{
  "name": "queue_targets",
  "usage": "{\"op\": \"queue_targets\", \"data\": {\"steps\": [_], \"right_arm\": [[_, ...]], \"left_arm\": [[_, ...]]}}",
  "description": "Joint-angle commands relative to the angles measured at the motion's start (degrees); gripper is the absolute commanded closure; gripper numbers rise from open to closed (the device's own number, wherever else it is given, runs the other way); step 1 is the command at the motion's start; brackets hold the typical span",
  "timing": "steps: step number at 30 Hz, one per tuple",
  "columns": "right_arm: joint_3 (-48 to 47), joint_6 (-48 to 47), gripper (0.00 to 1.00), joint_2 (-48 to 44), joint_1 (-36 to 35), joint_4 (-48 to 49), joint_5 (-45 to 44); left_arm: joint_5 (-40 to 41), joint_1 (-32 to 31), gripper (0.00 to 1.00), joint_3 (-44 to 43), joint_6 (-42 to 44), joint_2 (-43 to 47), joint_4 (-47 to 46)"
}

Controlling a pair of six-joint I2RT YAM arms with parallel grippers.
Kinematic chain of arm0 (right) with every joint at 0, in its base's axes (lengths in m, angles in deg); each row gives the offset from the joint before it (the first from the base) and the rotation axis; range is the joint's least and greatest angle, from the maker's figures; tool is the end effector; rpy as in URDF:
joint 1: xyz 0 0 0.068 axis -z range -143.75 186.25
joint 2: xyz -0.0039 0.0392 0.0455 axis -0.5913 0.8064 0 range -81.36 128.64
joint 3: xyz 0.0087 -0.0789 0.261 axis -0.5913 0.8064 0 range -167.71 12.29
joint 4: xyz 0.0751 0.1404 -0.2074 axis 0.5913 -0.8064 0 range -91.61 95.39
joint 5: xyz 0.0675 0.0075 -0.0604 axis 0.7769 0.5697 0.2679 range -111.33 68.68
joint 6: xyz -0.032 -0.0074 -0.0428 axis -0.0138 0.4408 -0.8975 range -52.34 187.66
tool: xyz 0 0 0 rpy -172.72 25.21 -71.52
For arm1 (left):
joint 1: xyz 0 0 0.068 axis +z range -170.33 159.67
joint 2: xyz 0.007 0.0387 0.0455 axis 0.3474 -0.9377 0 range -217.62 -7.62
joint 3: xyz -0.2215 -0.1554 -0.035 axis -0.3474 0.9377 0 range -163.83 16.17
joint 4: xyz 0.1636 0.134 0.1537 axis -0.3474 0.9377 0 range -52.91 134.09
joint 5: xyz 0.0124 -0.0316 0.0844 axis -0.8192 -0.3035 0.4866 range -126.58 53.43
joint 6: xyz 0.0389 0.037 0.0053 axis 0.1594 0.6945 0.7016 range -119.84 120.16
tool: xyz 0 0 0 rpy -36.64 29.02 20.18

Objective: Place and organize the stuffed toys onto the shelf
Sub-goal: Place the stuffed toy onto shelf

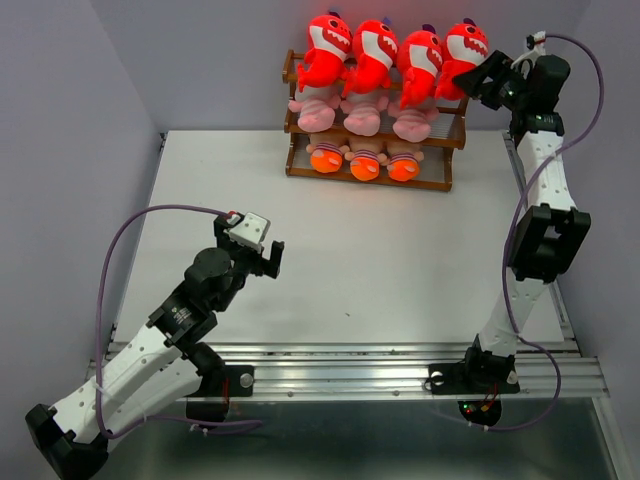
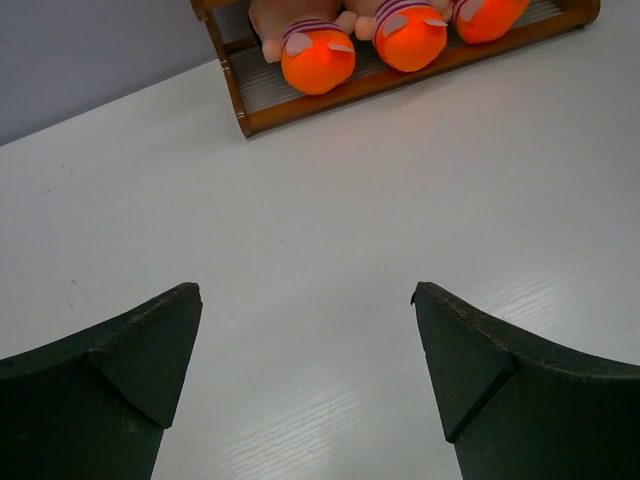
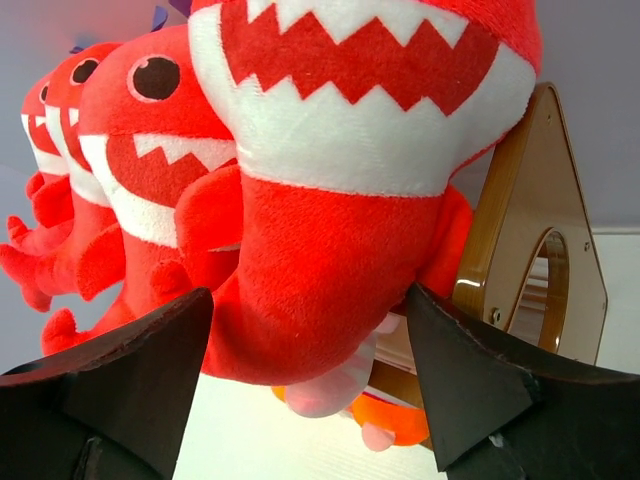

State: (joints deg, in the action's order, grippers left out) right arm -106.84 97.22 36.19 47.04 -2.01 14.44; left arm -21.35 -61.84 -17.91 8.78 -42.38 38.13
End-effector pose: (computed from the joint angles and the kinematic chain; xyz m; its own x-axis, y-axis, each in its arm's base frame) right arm 0.4830 -0.0708 0.4039 -0.2935 0.4635 -0.8361 -0.3154 0.7787 0.5424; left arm 0.1238 -0.0972 0.3178 0.0442 0.1540 -0.9871 0.4414 0.8834 0.1575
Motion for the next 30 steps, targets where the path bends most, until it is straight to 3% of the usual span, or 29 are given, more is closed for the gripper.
{"op": "queue_targets", "data": {"steps": [1, 18, 24, 30], "right_arm": [[0.13, -1.0, 0.16, -4.44, -0.15, 3.36, -0.79], [4.25, -5.21, 0.12, -9.53, -0.15, 3.53, -3.6], [9.43, -10.65, 0.0, -17.61, -0.15, 3.09, -4.65], [22.87, -20.23, 0.0, -31.12, -0.15, -1.29, -4.3]], "left_arm": [[-0.28, 0.38, 0.01, 0.95, 1.05, 0.31, -3.41], [-0.46, 0.38, 0.01, 0.95, 0.96, 1.01, -3.41], [0.68, 0.38, 0.01, 0.78, 0.52, 1.63, -3.15], [3.58, 0.39, 0.01, 0.6, -0.01, 2.77, -2.8]]}}
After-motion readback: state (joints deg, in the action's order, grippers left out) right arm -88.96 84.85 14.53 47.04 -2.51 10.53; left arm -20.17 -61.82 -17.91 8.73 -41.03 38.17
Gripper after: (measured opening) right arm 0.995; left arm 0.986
